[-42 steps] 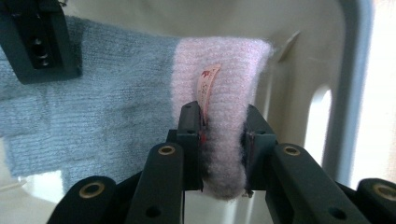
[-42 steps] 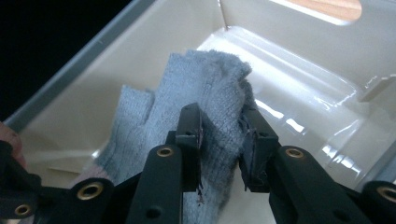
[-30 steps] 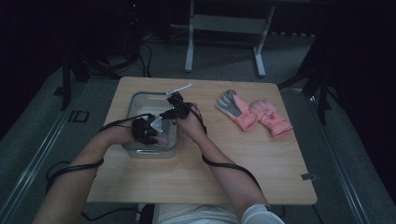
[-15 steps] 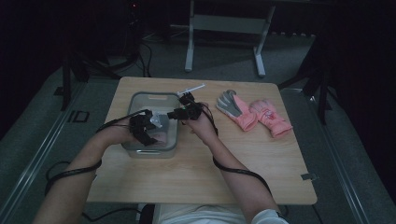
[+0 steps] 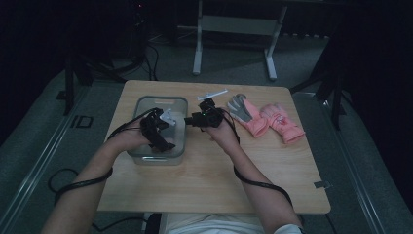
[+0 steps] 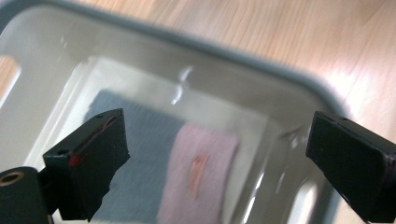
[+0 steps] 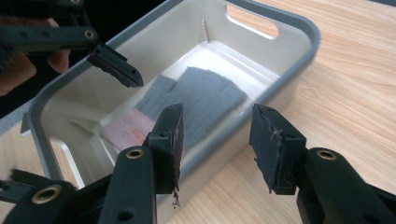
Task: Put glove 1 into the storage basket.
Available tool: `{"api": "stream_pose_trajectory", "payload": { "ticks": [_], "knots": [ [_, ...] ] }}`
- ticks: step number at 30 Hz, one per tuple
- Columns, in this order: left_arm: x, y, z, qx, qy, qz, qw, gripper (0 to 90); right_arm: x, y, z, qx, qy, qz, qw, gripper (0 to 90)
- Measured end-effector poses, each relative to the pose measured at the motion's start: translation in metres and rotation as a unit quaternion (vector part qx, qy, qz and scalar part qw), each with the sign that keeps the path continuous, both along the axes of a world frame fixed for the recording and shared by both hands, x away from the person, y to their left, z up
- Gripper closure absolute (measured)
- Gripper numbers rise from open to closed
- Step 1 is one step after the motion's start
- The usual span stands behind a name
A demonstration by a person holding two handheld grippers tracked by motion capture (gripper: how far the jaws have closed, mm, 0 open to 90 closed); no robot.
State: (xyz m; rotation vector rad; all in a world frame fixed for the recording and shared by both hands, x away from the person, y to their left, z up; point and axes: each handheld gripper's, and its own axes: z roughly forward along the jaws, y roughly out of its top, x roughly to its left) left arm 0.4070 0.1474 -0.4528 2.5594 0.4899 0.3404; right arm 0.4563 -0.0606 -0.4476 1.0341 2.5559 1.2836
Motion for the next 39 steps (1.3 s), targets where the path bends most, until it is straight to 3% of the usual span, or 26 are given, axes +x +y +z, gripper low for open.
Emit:
{"api": "stream_pose_trajectory", "payload": {
  "ticks": [3, 5, 6, 8, 12, 13, 14, 18, 20, 24, 26, 29, 30, 35, 39],
  "knots": [
    [-0.005, -0.018, 0.005, -0.019, -0.004, -0.001, 0.9998, 1.4, -0.003, -0.018, 0.001, -0.005, -0.011, -0.002, 0.9999, 53.7],
    [-0.005, -0.021, 0.007, -0.025, -0.004, -0.003, 0.9997, 1.0, -0.004, -0.024, 0.002, -0.005, -0.013, -0.004, 0.9999, 53.7],
    [-0.009, -0.031, 0.01, -0.037, -0.013, -0.005, 0.9992, 1.0, -0.004, -0.035, 0.003, -0.003, -0.019, -0.008, 0.9998, 53.8],
    [-0.011, -0.04, 0.012, -0.051, -0.01, -0.006, 0.9986, 1.0, -0.004, -0.043, 0.003, -0.002, -0.019, -0.013, 0.9997, 53.9],
    [-0.013, -0.047, 0.012, -0.056, -0.012, -0.004, 0.9984, 1.0, -0.003, -0.057, 0.003, -0.008, -0.022, -0.02, 0.9995, 54.2],
    [-0.015, -0.056, 0.012, -0.061, -0.008, -0.008, 0.9981, 1.0, -0.003, -0.057, 0.003, -0.008, -0.022, -0.02, 0.9995, 54.2],
    [-0.016, -0.06, 0.011, -0.067, -0.004, -0.013, 0.9976, 1.0, -0.004, -0.068, 0.003, -0.01, -0.025, -0.025, 0.9993, 54.5],
    [-0.021, -0.071, 0.011, -0.071, 0.001, -0.027, 0.9971, 1.0, -0.005, -0.086, 0.003, -0.01, -0.032, -0.03, 0.999, 55.2],
    [-0.027, -0.084, 0.011, -0.065, 0.005, -0.035, 0.9973, 1.0, -0.006, -0.098, 0.003, -0.004, -0.041, -0.025, 0.9988, 56.5],
    [-0.035, -0.099, 0.009, -0.063, -0.006, -0.048, 0.9969, 1.0, -0.008, -0.114, 0.0, -0.008, -0.05, -0.028, 0.9983, 58.2],
    [-0.04, -0.105, 0.008, -0.079, -0.001, -0.053, 0.9955, 1.0, -0.009, -0.121, -0.001, -0.011, -0.051, -0.035, 0.998, 59.2],
    [-0.043, -0.111, 0.007, -0.079, 0.002, -0.064, 0.9948, 1.0, -0.008, -0.134, -0.003, -0.013, -0.053, -0.041, 0.9977, 61.7],
    [-0.045, -0.113, 0.006, -0.078, -0.005, -0.066, 0.9947, 1.1, -0.008, -0.138, -0.004, -0.012, -0.054, -0.039, 0.9977, 62.6],
    [-0.054, -0.123, -0.003, -0.081, 0.001, -0.071, 0.9942, 1.1, -0.012, -0.156, -0.009, -0.021, -0.049, -0.031, 0.9981, 68.6],
    [-0.064, -0.131, -0.023, -0.088, 0.013, -0.07, 0.9936, 1.1, -0.015, -0.17, -0.014, -0.034, -0.054, -0.032, 0.9975, 67.9]
  ]
}}
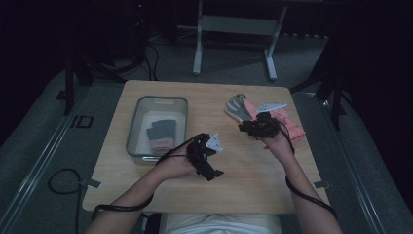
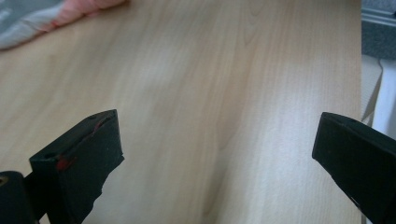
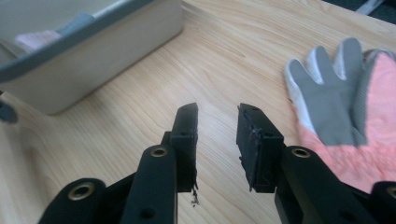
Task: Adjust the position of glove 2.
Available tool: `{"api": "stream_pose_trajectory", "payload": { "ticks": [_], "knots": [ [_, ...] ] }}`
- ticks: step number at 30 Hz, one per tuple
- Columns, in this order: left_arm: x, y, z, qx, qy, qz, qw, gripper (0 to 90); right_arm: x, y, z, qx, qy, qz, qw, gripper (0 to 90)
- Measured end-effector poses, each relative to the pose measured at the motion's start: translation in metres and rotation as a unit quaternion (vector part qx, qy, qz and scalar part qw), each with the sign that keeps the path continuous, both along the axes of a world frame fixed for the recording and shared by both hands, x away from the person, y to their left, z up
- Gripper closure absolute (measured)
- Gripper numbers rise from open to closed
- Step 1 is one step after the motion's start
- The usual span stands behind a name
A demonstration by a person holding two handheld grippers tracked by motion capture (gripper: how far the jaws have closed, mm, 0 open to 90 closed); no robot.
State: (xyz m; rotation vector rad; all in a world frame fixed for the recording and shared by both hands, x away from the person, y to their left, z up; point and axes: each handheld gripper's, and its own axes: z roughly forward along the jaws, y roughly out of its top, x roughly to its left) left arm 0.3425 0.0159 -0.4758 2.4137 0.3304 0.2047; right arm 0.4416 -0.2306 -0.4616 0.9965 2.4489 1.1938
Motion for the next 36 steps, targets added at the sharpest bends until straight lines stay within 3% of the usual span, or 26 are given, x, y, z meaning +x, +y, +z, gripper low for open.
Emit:
{"api": "stream_pose_trajectory", "payload": {
  "ticks": [7, 11, 15, 17, 19, 21, 27, 30, 32, 34, 35, 36],
  "knots": [
    [-0.014, -0.003, -0.023, -0.013, -0.011, 0.018, 0.9997, 1.1, 0.004, -0.021, -0.008, -0.007, -0.01, -0.02, 0.9997, 66.5],
    [-0.024, -0.001, -0.035, -0.014, -0.031, 0.04, 0.9986, 1.1, 0.011, -0.033, -0.012, -0.009, -0.014, -0.037, 0.9992, 66.5],
    [-0.028, 0.002, -0.04, -0.026, -0.031, 0.051, 0.9979, 1.1, 0.016, -0.039, -0.014, -0.009, -0.012, -0.051, 0.9986, 66.5],
    [-0.038, 0.008, -0.048, -0.046, -0.053, 0.078, 0.9945, 1.1, 0.025, -0.048, -0.021, -0.008, -0.01, -0.07, 0.9975, 66.5],
    [-0.042, 0.011, -0.051, -0.058, -0.059, 0.094, 0.9921, 1.1, 0.032, -0.05, -0.024, -0.013, -0.012, -0.076, 0.9969, 66.7],
    [-0.045, 0.013, -0.054, -0.07, -0.056, 0.104, 0.9905, 1.1, 0.038, -0.052, -0.026, -0.021, -0.011, -0.082, 0.9963, 66.8],
    [-0.046, 0.018, -0.066, -0.091, -0.037, 0.102, 0.9899, 1.1, 0.055, -0.052, -0.026, -0.031, -0.01, -0.09, 0.9954, 66.8],
    [-0.048, 0.016, -0.072, -0.073, -0.034, 0.096, 0.9921, 1.2, 0.067, -0.047, -0.027, -0.038, -0.014, -0.091, 0.995, 66.5],
    [-0.051, 0.015, -0.075, -0.068, -0.038, 0.096, 0.9923, 1.2, 0.072, -0.043, -0.03, -0.064, -0.024, -0.088, 0.9938, 66.1],
    [-0.052, 0.015, -0.077, -0.066, -0.037, 0.097, 0.9924, 1.1, 0.076, -0.04, -0.032, -0.071, -0.027, -0.086, 0.9934, 66.1],
    [-0.055, 0.018, -0.078, -0.08, -0.041, 0.11, 0.9898, 1.2, 0.082, -0.035, -0.036, -0.08, -0.026, -0.082, 0.9931, 66.2],
    [-0.056, 0.018, -0.078, -0.083, -0.041, 0.111, 0.9895, 1.2, 0.085, -0.033, -0.037, -0.083, -0.026, -0.081, 0.993, 66.3]
  ]
}}
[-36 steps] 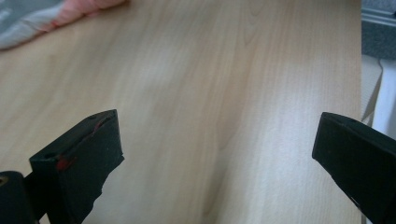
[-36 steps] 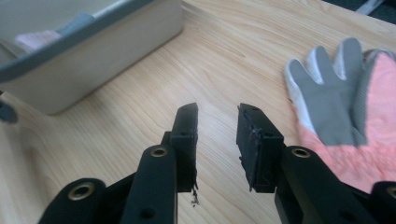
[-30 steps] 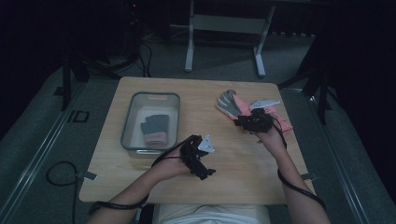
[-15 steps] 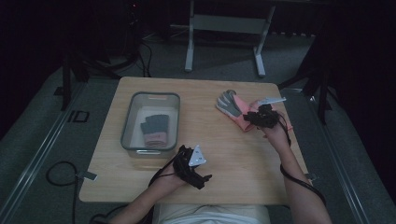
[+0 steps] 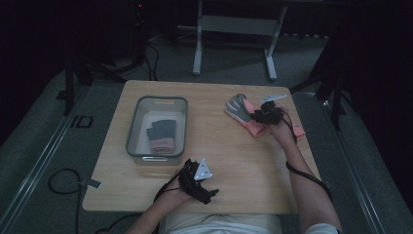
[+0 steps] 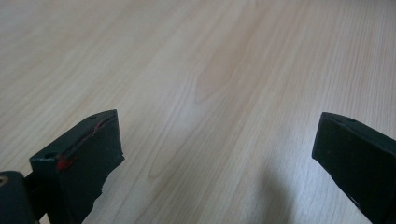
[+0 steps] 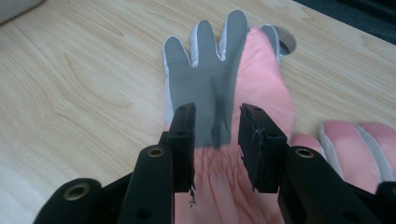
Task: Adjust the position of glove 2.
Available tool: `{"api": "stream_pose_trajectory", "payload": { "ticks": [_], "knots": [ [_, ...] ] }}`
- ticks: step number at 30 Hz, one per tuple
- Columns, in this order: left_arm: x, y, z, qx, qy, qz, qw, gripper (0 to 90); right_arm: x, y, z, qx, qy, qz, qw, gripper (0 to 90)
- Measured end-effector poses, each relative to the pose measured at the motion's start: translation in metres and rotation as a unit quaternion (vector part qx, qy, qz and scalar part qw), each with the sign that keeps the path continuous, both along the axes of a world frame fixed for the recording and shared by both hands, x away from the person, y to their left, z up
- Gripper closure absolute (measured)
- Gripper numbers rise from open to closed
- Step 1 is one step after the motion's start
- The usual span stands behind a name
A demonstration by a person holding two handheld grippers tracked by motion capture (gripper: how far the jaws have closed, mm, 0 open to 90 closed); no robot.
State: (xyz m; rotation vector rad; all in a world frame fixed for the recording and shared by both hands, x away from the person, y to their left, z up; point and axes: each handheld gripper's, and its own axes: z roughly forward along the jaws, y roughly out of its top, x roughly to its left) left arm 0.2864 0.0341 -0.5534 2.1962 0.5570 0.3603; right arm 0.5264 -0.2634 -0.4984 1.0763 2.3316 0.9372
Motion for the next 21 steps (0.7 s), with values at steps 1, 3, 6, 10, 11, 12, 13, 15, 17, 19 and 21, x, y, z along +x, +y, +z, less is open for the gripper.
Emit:
{"api": "stream_pose_trajectory", "payload": {
  "ticks": [1, 3, 6, 10, 11, 12, 13, 15, 17, 19, 21],
  "knots": [
    [-0.001, 0.0, 0.0, 0.005, -0.001, 0.001, 1.0, 1.2, 0.002, 0.002, -0.001, -0.001, -0.001, 0.002, 1.0, 66.5],
    [0.0, 0.001, 0.0, 0.007, -0.002, 0.002, 1.0, 1.1, 0.009, 0.008, -0.004, -0.002, 0.001, 0.008, 1.0, 66.5],
    [0.0, 0.003, 0.001, -0.005, 0.001, 0.01, 0.9999, 1.2, 0.017, 0.015, -0.011, -0.003, 0.009, 0.016, 0.9998, 66.5],
    [-0.001, 0.004, 0.0, -0.008, 0.001, 0.01, 0.9999, 1.2, 0.026, 0.02, -0.023, -0.021, 0.026, 0.019, 0.9993, 67.2],
    [-0.001, 0.005, 0.0, -0.008, 0.002, 0.009, 0.9999, 1.2, 0.027, 0.02, -0.026, -0.023, 0.03, 0.023, 0.9991, 66.8],
    [-0.001, 0.005, 0.0, -0.01, 0.005, 0.007, 0.9999, 1.1, 0.029, 0.02, -0.029, -0.033, 0.028, 0.028, 0.9987, 66.1],
    [-0.001, 0.006, 0.0, -0.013, 0.007, 0.005, 0.9999, 1.2, 0.03, 0.021, -0.032, -0.049, 0.025, 0.037, 0.9978, 66.0],
    [-0.001, 0.006, 0.0, -0.013, 0.007, 0.005, 0.9999, 1.2, 0.03, 0.021, -0.032, -0.053, 0.026, 0.04, 0.9974, 66.0],
    [-0.002, 0.006, -0.001, -0.014, 0.003, -0.002, 0.9999, 1.1, 0.033, 0.023, -0.035, -0.06, 0.041, 0.039, 0.9966, 71.9],
    [-0.003, 0.005, -0.001, -0.012, 0.002, -0.003, 0.9999, 1.1, 0.034, 0.023, -0.035, -0.056, 0.051, 0.031, 0.9966, 76.5],
    [-0.003, 0.005, -0.001, -0.012, 0.002, -0.003, 0.9999, 1.2, 0.035, 0.023, -0.034, -0.053, 0.057, 0.025, 0.9966, 76.5]
  ]
}}
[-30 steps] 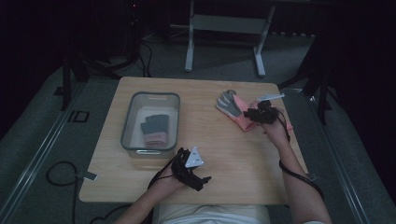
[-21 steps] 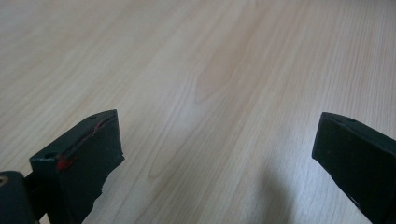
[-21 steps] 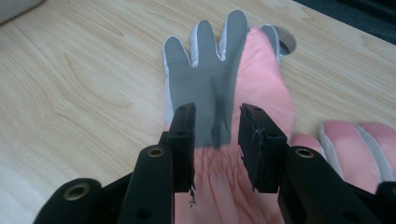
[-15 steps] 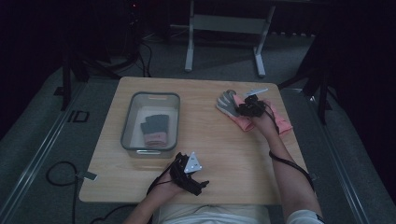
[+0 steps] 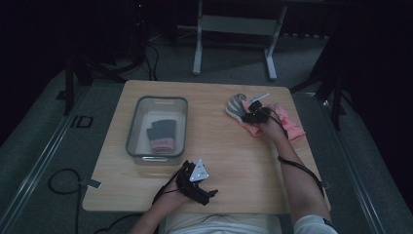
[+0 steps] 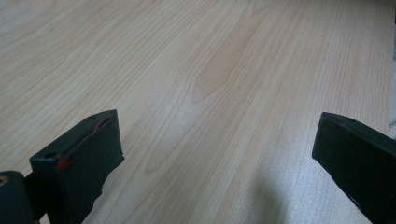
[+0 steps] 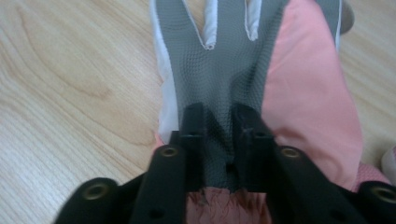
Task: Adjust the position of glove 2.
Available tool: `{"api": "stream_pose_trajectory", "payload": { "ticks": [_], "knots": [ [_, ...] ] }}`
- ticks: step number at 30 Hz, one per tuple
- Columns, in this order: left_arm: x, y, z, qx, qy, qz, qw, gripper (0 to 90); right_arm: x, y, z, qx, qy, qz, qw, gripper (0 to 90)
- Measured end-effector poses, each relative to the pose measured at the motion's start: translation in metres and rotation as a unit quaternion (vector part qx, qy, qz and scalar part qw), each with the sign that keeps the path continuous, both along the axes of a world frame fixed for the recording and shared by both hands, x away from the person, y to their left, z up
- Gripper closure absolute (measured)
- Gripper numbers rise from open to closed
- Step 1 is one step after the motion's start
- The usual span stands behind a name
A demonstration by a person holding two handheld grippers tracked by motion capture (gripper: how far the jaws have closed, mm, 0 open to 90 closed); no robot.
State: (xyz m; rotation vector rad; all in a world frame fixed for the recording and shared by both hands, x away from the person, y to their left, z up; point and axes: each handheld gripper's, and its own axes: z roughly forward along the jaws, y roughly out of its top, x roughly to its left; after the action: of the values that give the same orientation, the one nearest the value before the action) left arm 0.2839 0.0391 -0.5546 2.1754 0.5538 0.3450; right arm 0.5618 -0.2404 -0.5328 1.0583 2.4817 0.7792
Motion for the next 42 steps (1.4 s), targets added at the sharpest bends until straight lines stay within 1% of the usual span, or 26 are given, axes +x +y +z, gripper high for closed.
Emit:
{"api": "stream_pose_trajectory", "payload": {
  "ticks": [1, 4, 5, 6, 7, 8, 11, 15, 16, 19, 20, 22, 23, 24, 26, 27, 29, 31, 33, 35, 37, 38, 39, 40, 41, 42],
  "knots": [
    [0.0, -0.002, -0.001, 0.005, 0.0, -0.005, 1.0, 1.2, 0.001, 0.0, 0.0, 0.005, 0.003, -0.008, 1.0, 81.3],
    [0.001, -0.003, -0.003, 0.004, 0.01, -0.009, 0.9999, 1.2, -0.001, 0.002, 0.0, 0.0, -0.003, -0.012, 0.9999, 82.2],
    [0.001, -0.003, -0.003, 0.004, 0.01, -0.009, 0.9999, 1.2, -0.001, 0.002, 0.0, 0.0, -0.003, -0.012, 0.9999, 82.2],
    [0.001, -0.003, -0.003, 0.004, 0.01, -0.009, 0.9999, 1.2, -0.002, 0.003, 0.0, -0.004, -0.004, -0.014, 0.9999, 82.5],
    [0.0, -0.005, -0.003, 0.008, 0.01, -0.015, 0.9998, 1.2, -0.003, 0.006, 0.001, -0.016, -0.009, -0.014, 0.9997, 83.5],
    [0.0, -0.006, -0.004, 0.009, 0.011, -0.017, 0.9998, 1.2, -0.003, 0.007, 0.001, -0.02, -0.01, -0.016, 0.9996, 84.0],
    [0.001, -0.006, -0.006, 0.014, 0.014, -0.018, 0.9996, 1.2, -0.003, 0.008, 0.002, -0.015, -0.009, -0.03, 0.9994, 84.2],
    [0.002, -0.007, -0.007, 0.021, 0.017, -0.022, 0.9994, 1.2, -0.005, 0.012, 0.003, -0.023, -0.013, -0.043, 0.9987, 85.1],
    [0.002, -0.007, -0.007, 0.025, 0.019, -0.023, 0.9992, 1.2, -0.005, 0.012, 0.004, -0.016, -0.009, -0.051, 0.9985, 85.6],
    [0.003, -0.007, -0.008, 0.025, 0.022, -0.022, 0.9992, 1.2, -0.006, 0.011, 0.011, 0.007, 0.001, -0.071, 0.9974, 86.6],
    [0.003, -0.007, -0.008, 0.025, 0.023, -0.022, 0.9992, 1.2, -0.007, 0.011, 0.013, 0.011, 0.002, -0.075, 0.9971, 86.7],
    [0.003, -0.006, -0.007, 0.021, 0.023, -0.022, 0.9993, 1.2, -0.011, 0.012, 0.02, 0.029, 0.004, -0.084, 0.996, 86.9],
    [0.003, -0.006, -0.007, 0.021, 0.023, -0.022, 0.9993, 1.2, -0.011, 0.012, 0.02, 0.029, 0.004, -0.084, 0.996, 86.9],
    [0.004, -0.004, -0.007, 0.02, 0.024, -0.018, 0.9993, 1.2, -0.018, 0.012, 0.029, 0.05, 0.007, -0.09, 0.9946, 87.0],
    [0.005, -0.003, -0.007, 0.016, 0.027, -0.016, 0.9994, 1.2, -0.027, 0.014, 0.041, 0.066, 0.002, -0.092, 0.9936, 87.0],
    [0.005, -0.002, -0.007, 0.018, 0.025, -0.016, 0.9994, 1.2, -0.032, 0.015, 0.048, 0.074, -0.002, -0.09, 0.9932, 87.0],
    [0.005, -0.002, -0.008, 0.012, 0.024, -0.013, 0.9996, 1.2, -0.044, 0.018, 0.061, 0.089, -0.013, -0.088, 0.9921, 87.0],
    [0.005, -0.002, -0.008, 0.013, 0.025, -0.013, 0.9995, 1.2, -0.061, 0.02, 0.079, 0.115, -0.022, -0.095, 0.9886, 86.9],
    [0.005, -0.001, -0.009, 0.011, 0.028, -0.012, 0.9995, 1.2, -0.075, 0.022, 0.092, 0.131, -0.031, -0.101, 0.9858, 87.0],
    [0.004, -0.001, -0.01, 0.013, 0.028, -0.013, 0.9994, 1.2, -0.093, 0.022, 0.104, 0.152, -0.038, -0.113, 0.9811, 87.0],
    [0.004, -0.001, -0.01, 0.015, 0.026, -0.013, 0.9995, 1.2, -0.111, 0.023, 0.112, 0.161, -0.043, -0.119, 0.9788, 86.9],
    [0.004, -0.001, -0.01, 0.016, 0.024, -0.015, 0.9995, 1.2, -0.123, 0.022, 0.115, 0.176, -0.043, -0.128, 0.975, 86.9],
    [0.004, -0.001, -0.01, 0.016, 0.024, -0.015, 0.9995, 1.2, -0.131, 0.022, 0.117, 0.178, -0.049, -0.131, 0.9741, 86.9],
    [0.003, -0.001, -0.01, 0.015, 0.023, -0.017, 0.9995, 1.1, -0.139, 0.022, 0.118, 0.181, -0.053, -0.139, 0.9722, 86.9],
    [0.003, -0.002, -0.01, 0.013, 0.023, -0.016, 0.9995, 1.2, -0.147, 0.02, 0.118, 0.188, -0.058, -0.15, 0.9689, 86.9],
    [0.003, -0.002, -0.01, 0.012, 0.022, -0.015, 0.9996, 1.2, -0.154, 0.019, 0.118, 0.188, -0.062, -0.158, 0.9675, 86.9]
  ]
}}
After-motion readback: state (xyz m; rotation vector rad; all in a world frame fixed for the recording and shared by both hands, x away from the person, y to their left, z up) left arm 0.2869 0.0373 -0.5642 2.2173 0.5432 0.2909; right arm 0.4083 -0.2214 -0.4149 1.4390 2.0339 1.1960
